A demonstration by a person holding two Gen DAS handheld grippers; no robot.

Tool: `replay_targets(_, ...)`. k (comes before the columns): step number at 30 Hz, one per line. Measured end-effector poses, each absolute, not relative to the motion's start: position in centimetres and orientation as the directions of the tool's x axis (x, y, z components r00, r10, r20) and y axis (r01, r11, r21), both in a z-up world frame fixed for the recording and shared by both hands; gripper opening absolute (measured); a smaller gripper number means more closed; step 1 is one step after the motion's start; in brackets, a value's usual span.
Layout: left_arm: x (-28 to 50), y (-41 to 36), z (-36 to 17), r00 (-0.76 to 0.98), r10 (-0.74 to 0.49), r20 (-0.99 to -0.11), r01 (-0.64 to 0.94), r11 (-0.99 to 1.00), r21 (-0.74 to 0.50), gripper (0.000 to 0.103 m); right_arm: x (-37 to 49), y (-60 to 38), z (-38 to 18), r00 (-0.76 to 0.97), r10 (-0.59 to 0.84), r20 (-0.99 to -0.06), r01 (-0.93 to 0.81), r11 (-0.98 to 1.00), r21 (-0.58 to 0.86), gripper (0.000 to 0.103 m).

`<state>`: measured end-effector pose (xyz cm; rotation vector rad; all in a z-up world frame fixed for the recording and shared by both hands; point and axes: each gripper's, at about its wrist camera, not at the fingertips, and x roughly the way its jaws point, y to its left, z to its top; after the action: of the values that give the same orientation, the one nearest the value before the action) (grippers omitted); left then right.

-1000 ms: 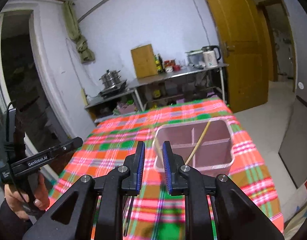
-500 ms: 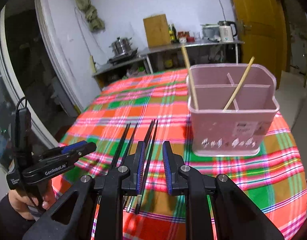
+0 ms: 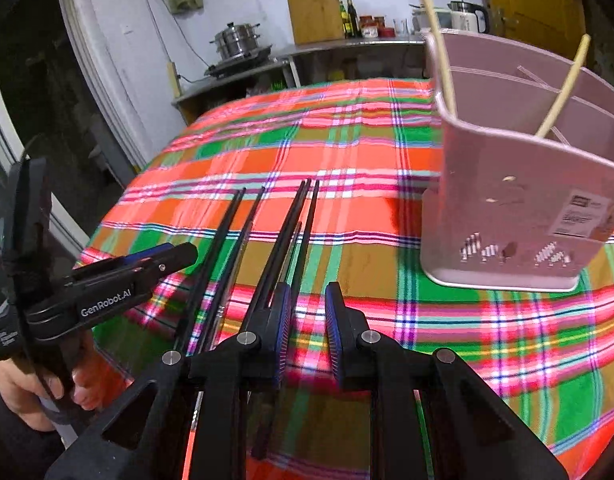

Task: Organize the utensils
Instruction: 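Move both tools back down to the black chopsticks on the cloth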

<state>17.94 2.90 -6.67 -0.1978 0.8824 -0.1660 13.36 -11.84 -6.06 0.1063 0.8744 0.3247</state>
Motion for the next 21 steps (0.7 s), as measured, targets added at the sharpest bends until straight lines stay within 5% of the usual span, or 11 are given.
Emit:
replay_targets(13,18.4,2.1,-7.3,0.618,-0.182,-0.765,0.062,0.981,-0.184,0.035,15.5,-10.2,-8.4,0.546,0.314,-0.776,-0.249,0.946,0.208,0.018)
replay_targets(21,17.9,2.6,-7.3,0.617,-0.134,-0.775,0.045,0.99,-0.135,0.023,15.7,-10.4,-8.4,0.55,0.303,-0.778,-0.237,0.95,0.202,0.018)
